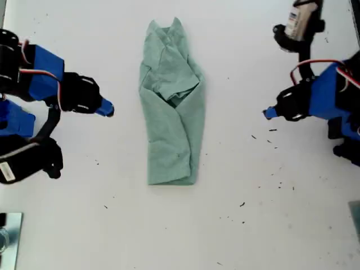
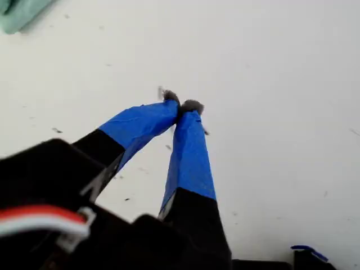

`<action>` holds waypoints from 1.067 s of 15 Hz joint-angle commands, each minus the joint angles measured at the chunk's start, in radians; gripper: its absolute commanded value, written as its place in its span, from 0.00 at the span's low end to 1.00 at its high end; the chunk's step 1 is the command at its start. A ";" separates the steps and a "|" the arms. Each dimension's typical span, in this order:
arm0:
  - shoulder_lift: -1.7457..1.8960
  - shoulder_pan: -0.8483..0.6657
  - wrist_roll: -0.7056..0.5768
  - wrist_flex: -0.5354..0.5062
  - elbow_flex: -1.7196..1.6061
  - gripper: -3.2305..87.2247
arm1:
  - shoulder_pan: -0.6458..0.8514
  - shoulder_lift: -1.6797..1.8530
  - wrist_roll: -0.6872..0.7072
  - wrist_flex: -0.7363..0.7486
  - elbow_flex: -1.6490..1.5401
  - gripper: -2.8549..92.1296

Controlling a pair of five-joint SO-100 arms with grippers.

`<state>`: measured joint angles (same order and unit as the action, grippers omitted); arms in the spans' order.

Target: Fold t shirt

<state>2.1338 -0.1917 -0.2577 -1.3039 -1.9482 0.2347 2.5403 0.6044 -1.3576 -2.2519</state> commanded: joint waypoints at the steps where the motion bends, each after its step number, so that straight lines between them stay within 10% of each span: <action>1: -0.276 0.126 -0.012 -0.153 0.555 0.04 | -0.143 -0.430 -0.028 -0.138 0.733 0.06; 3: -0.443 0.186 -0.038 -0.215 0.723 0.40 | -0.201 -0.644 -0.057 -0.189 1.022 0.40; 13: -0.945 0.170 -0.048 -0.071 0.773 0.44 | -0.278 -1.204 -0.207 -0.118 1.298 0.34; 16: -1.177 0.184 -0.028 -0.083 0.914 0.28 | -0.299 -1.374 -0.249 -0.094 1.312 0.31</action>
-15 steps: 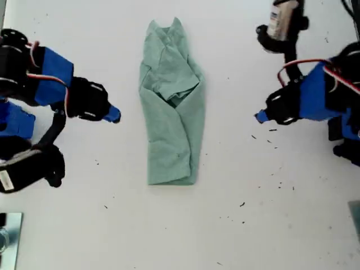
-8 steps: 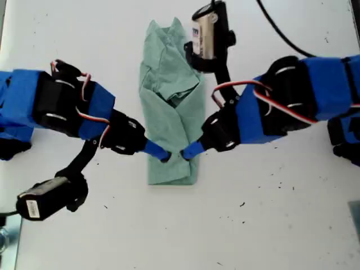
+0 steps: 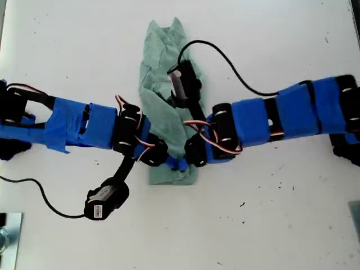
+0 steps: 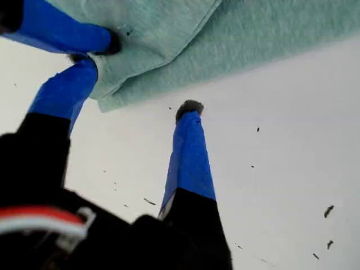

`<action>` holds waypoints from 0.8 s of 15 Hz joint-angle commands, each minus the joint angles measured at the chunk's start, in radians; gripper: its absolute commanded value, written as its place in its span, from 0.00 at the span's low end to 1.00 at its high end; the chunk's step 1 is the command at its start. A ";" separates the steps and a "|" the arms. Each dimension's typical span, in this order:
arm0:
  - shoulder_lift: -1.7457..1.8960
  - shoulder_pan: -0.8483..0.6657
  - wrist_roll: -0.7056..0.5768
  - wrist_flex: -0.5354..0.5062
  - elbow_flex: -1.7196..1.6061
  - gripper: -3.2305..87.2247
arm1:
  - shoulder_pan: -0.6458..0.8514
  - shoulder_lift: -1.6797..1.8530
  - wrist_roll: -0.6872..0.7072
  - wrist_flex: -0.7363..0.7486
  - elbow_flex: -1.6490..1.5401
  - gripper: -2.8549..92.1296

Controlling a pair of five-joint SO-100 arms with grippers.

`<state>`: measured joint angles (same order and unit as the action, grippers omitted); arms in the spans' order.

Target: Fold t shirt

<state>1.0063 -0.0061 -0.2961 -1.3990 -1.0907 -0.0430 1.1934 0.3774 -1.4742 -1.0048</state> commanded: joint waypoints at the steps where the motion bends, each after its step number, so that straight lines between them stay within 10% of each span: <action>1: -0.064 0.002 -0.006 0.012 0.066 0.03 | -0.032 -0.081 -0.032 0.023 0.086 0.27; 4: -0.021 0.015 -0.008 -0.003 0.075 0.03 | -0.043 -0.124 -0.044 -0.011 0.109 0.07; 12: 0.129 0.126 -0.071 0.074 0.152 0.03 | -0.160 0.195 0.109 0.046 0.147 0.06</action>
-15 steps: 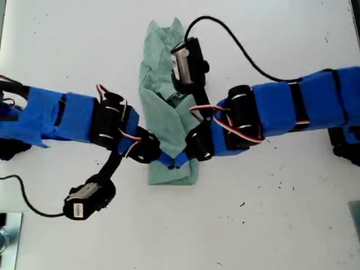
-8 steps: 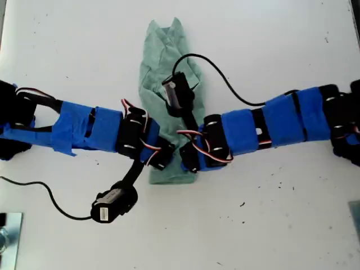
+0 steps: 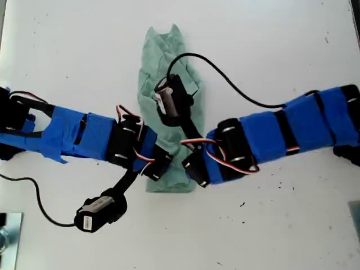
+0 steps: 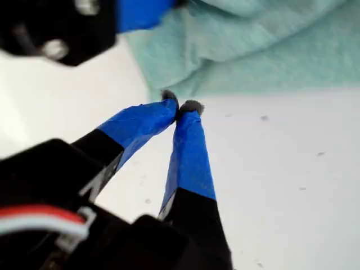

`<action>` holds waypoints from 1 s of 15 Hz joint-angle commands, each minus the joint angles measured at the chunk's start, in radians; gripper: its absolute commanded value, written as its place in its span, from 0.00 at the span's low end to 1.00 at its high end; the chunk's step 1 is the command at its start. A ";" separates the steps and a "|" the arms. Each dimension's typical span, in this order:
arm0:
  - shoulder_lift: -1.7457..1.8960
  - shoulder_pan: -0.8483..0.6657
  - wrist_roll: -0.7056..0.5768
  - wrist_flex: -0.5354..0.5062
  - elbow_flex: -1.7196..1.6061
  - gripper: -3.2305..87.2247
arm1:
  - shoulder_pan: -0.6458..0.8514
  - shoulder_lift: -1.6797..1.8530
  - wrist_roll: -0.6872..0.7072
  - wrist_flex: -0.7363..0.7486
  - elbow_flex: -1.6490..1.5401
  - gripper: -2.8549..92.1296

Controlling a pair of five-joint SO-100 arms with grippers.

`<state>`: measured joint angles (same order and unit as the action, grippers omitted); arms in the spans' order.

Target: Fold t shirt

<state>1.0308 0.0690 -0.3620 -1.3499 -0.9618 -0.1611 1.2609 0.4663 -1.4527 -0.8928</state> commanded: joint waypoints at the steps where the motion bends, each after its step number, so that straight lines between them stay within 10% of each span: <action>1: 0.092 0.060 0.005 0.029 0.023 0.03 | -0.055 0.141 0.009 0.025 0.020 0.06; 4: 0.040 0.052 0.015 0.029 0.023 0.03 | -0.032 0.144 -0.009 0.011 0.005 0.06; 6: 0.035 0.026 0.017 0.021 0.020 0.03 | 0.003 0.175 -0.011 -0.017 -0.002 0.35; 8: 0.025 -0.029 0.014 0.021 0.020 0.03 | 0.051 0.242 -0.017 -0.086 -0.006 0.42; 15: 0.002 -0.150 -0.014 0.035 0.020 0.03 | 0.081 0.089 -0.098 -0.112 -0.066 0.40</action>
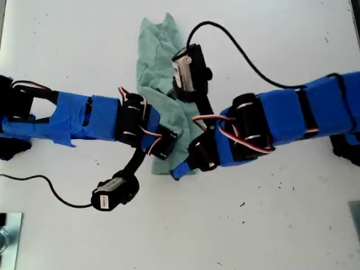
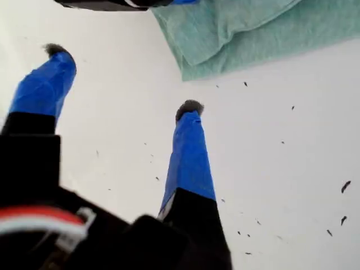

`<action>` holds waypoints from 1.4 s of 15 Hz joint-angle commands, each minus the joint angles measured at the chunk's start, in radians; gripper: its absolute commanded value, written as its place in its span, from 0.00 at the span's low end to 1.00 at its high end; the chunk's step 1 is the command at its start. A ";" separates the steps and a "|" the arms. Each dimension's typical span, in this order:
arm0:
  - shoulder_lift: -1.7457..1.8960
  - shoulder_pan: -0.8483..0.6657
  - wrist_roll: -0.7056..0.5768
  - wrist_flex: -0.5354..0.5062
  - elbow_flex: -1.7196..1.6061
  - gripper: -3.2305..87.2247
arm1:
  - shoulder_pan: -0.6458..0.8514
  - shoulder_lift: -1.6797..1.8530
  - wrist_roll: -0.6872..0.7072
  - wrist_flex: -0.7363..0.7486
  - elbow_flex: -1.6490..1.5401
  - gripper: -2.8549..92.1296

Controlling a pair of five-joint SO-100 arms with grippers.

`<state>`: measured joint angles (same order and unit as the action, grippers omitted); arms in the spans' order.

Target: Fold t shirt

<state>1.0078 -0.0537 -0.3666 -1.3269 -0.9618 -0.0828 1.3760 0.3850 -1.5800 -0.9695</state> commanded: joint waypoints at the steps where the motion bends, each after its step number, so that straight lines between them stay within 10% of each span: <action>1: 0.021 -0.028 -0.009 0.012 0.020 0.03 | 0.003 -0.087 -0.020 0.028 0.017 0.40; 21: 0.005 0.008 0.012 0.023 0.020 0.03 | 0.064 -0.109 0.086 0.083 0.017 0.37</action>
<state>0.9910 -0.0598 -0.3651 -1.3070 -0.9618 -0.0337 1.2977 0.4556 -1.5417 -0.9802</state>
